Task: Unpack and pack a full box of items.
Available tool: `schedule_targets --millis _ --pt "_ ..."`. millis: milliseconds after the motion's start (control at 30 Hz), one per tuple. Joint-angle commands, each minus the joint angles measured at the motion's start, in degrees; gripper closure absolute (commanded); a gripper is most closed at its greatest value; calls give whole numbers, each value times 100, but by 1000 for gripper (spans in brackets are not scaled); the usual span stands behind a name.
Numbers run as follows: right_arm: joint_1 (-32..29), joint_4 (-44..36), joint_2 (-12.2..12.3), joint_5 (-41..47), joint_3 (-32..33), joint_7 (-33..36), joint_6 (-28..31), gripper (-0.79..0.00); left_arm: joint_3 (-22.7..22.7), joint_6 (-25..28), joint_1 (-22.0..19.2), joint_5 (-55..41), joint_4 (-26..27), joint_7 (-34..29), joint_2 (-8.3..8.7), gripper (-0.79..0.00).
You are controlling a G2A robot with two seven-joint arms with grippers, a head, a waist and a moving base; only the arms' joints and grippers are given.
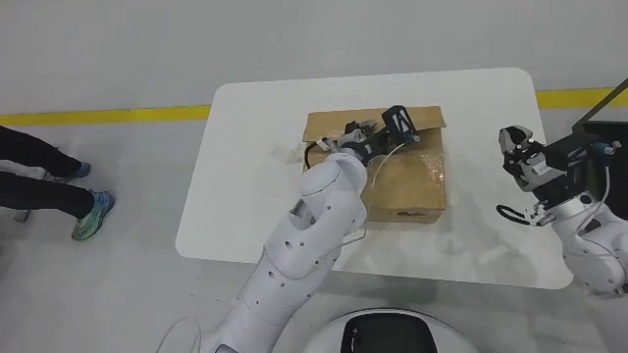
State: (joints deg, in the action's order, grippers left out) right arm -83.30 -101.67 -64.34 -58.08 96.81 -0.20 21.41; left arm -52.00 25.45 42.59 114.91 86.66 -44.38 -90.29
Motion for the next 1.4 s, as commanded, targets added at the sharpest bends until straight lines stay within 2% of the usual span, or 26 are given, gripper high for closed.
schedule_targets --millis 0,167,200,233,267,400,600,900,1133,1367 --pt "2 -13 0 10 8 2 2 0 -11 135 100 12 177 -72 11 0" --pt "-6 -44 3 31 45 4 21 0 -107 391 399 -13 652 -277 47 0" --pt "-10 -45 3 35 49 2 25 0 -127 429 448 -14 729 -315 53 -40" --pt "-11 -48 3 37 53 4 28 0 -153 437 492 -31 788 -350 56 -391" --pt "-11 -51 3 47 56 3 32 0 -186 409 521 -49 820 -388 56 -785" --pt "-12 -68 4 40 54 4 55 0 -250 176 344 53 662 -383 30 -785" --pt "-32 -119 5 42 70 20 62 0 -150 -313 -284 274 197 -34 -76 -785" --pt "-166 -245 4 47 124 -11 45 0 128 -1039 -1271 488 -1427 385 -308 -785" --pt "-284 -301 0 54 157 -47 22 0 327 -1604 -1639 409 -2559 495 -512 -785" --pt "-311 -323 -5 161 121 24 87 0 374 -1891 -1704 348 -3006 562 -636 -785"
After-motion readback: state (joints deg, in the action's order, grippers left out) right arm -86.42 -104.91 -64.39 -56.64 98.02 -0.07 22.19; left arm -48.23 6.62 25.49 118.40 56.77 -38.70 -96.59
